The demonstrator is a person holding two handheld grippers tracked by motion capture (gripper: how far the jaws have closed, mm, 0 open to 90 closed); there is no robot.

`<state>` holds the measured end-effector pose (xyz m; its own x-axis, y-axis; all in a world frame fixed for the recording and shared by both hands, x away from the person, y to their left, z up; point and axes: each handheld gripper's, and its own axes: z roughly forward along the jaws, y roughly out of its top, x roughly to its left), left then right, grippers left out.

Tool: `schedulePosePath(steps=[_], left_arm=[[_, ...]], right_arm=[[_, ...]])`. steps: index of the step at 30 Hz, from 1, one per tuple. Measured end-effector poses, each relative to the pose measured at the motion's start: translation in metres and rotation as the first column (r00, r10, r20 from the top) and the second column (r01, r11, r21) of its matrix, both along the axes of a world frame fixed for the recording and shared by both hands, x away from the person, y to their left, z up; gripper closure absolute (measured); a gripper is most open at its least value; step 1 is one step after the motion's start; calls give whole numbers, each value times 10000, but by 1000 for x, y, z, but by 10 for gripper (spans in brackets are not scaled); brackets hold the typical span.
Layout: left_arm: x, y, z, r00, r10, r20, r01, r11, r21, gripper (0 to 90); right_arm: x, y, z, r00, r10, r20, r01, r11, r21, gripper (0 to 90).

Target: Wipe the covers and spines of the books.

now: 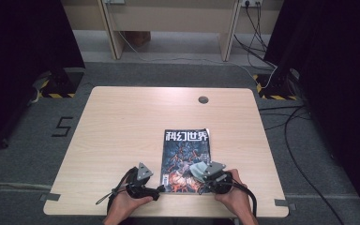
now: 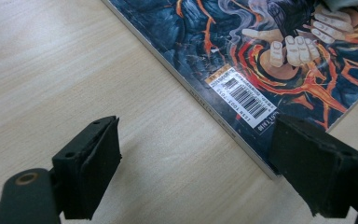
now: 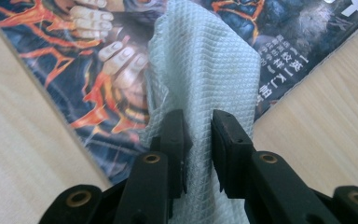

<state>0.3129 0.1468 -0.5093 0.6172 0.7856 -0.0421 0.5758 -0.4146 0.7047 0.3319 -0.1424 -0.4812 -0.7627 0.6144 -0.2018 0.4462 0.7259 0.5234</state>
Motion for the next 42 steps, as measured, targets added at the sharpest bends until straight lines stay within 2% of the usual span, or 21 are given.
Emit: schedulePosePath(steps=[4, 12, 19, 26, 35, 38, 42], left_arm=[[0, 0, 0, 10000, -24, -17, 24, 10000, 16, 156], [1, 1, -1, 9999, -6, -105, 5, 9999, -113, 156], [2, 1, 0, 9999, -34, -110, 33, 10000, -78, 156], [2, 1, -1, 9999, 24, -169, -27, 9999, -154, 156], [2, 1, 0, 9999, -15, -141, 13, 9999, -101, 156], [2, 2, -1, 9998, 49, -171, -53, 9997, -238, 156], [2, 2, -1, 9998, 39, -215, -45, 9997, -260, 155]], right_arm=[[19, -2, 0, 9998, -180, -132, 183, 9997, 175, 759], [71, -5, 1, 9946, -906, -506, 934, 9941, 559, 764], [103, 2, 2, 9905, -1315, -404, 1321, 9911, 136, 765], [136, 6, 2, 9789, -2009, -377, 2015, 9794, 143, 767], [157, 2, 0, 9545, -2904, -680, 2946, 9535, 639, 762], [161, 0, 0, 9458, -3152, -778, 3211, 9437, 799, 759], [164, 5, 2, 9447, -3186, -772, 3225, 9455, 451, 763]])
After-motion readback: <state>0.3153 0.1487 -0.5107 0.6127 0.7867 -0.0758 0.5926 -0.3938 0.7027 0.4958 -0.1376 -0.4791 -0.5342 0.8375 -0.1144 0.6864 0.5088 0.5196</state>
